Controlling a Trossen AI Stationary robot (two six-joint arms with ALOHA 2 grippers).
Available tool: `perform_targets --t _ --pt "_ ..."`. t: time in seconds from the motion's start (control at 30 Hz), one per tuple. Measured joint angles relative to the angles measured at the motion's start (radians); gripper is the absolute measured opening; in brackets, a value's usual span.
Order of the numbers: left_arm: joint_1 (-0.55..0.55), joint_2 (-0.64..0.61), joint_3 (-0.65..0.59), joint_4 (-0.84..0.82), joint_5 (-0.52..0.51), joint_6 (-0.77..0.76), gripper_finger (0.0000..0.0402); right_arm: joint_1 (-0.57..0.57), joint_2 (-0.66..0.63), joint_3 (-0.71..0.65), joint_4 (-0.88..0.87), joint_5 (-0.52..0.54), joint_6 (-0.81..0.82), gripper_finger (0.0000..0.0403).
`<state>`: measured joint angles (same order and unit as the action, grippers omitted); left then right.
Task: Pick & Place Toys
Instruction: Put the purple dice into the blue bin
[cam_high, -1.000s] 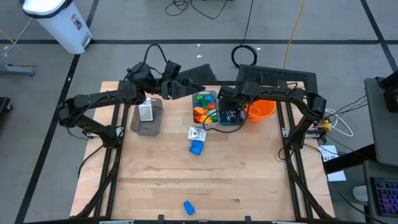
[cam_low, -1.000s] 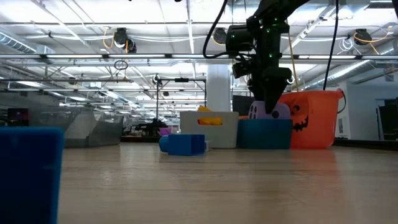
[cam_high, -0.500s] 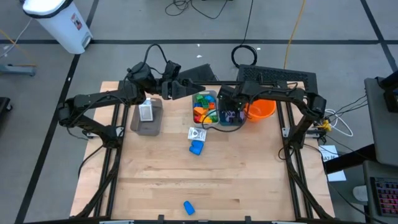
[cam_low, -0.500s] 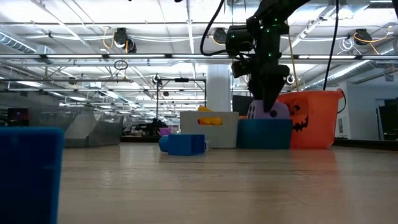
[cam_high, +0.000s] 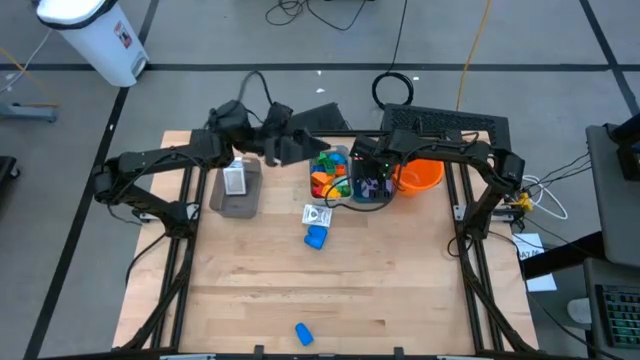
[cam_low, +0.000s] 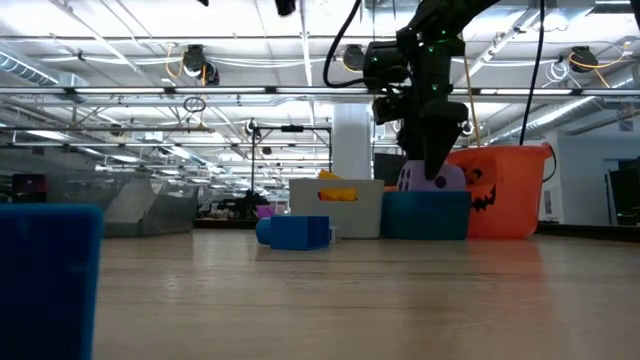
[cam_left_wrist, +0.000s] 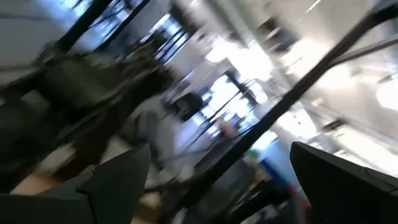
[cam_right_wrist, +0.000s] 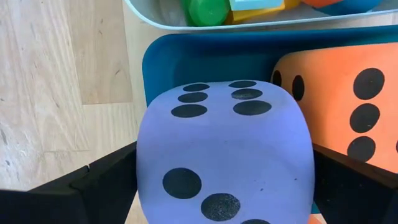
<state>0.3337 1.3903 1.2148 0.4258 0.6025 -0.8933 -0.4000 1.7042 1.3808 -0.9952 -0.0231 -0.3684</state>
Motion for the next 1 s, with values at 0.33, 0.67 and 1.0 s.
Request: perform_targets --t 0.33,0.67,1.0 --pt "-0.002 -0.003 0.000 -0.592 -0.209 0.296 0.0392 -0.001 0.000 0.000 0.014 0.000 -0.019 0.0397" --pt "0.001 -0.005 0.000 -0.947 -0.411 0.440 0.0377 -0.002 0.000 0.000 0.056 -0.004 -0.018 0.0392" --pt "-0.020 0.000 -0.099 -0.934 -0.461 0.446 0.0203 -0.002 0.000 0.000 0.091 -0.005 -0.018 0.0393"
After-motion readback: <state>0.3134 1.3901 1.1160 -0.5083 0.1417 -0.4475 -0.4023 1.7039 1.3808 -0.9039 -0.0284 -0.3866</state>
